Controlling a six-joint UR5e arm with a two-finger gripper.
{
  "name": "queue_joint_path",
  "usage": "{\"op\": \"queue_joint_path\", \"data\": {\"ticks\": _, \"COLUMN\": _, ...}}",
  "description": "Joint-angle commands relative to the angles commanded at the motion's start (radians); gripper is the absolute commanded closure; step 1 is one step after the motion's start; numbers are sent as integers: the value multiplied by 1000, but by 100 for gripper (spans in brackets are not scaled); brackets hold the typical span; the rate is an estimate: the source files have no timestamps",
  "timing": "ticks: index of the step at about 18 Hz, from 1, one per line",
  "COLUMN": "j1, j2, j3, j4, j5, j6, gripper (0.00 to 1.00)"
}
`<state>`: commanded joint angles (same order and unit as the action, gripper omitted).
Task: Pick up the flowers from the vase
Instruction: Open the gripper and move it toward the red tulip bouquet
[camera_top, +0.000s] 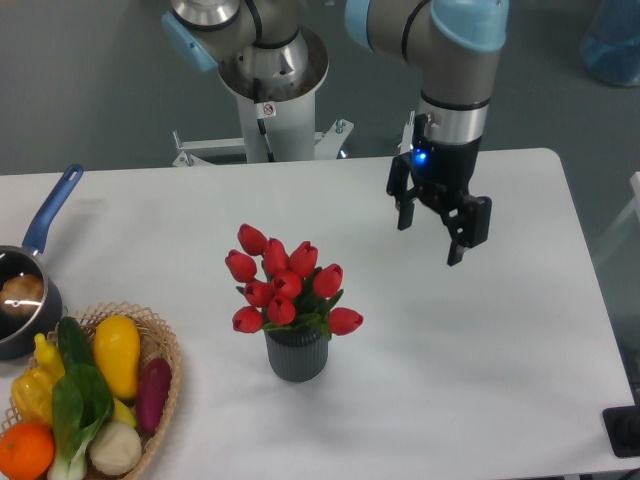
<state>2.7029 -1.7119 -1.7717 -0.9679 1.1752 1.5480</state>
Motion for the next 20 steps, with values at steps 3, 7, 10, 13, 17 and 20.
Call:
{"op": "queue_joint_path", "data": {"ticks": 3, "j1": 0, "j2": -2, "j3": -2, "j4": -2, "j5": -37, "j6": -48, "gripper": 0}}
{"op": "queue_joint_path", "data": {"ticks": 7, "j1": 14, "j2": -24, "j3": -18, "j4": -12, "j5": -152, "j6": -88, "gripper": 0}}
{"op": "queue_joint_path", "data": {"ticks": 10, "j1": 43, "j2": -28, "j3": -49, "j4": -12, "j5": -242, "j6": -101, "gripper": 0}}
{"op": "queue_joint_path", "data": {"ticks": 13, "j1": 55, "j2": -28, "j3": -60, "j4": -21, "j5": -310, "j6": -138, "gripper": 0}}
{"op": "queue_joint_path", "data": {"ticks": 17, "j1": 64, "j2": -28, "j3": -60, "j4": -21, "j5": -380, "j6": -216, "gripper": 0}}
{"op": "queue_joint_path", "data": {"ticks": 20, "j1": 64, "j2": -29, "j3": -60, "j4": -21, "j5": -430, "j6": -227, "gripper": 0}}
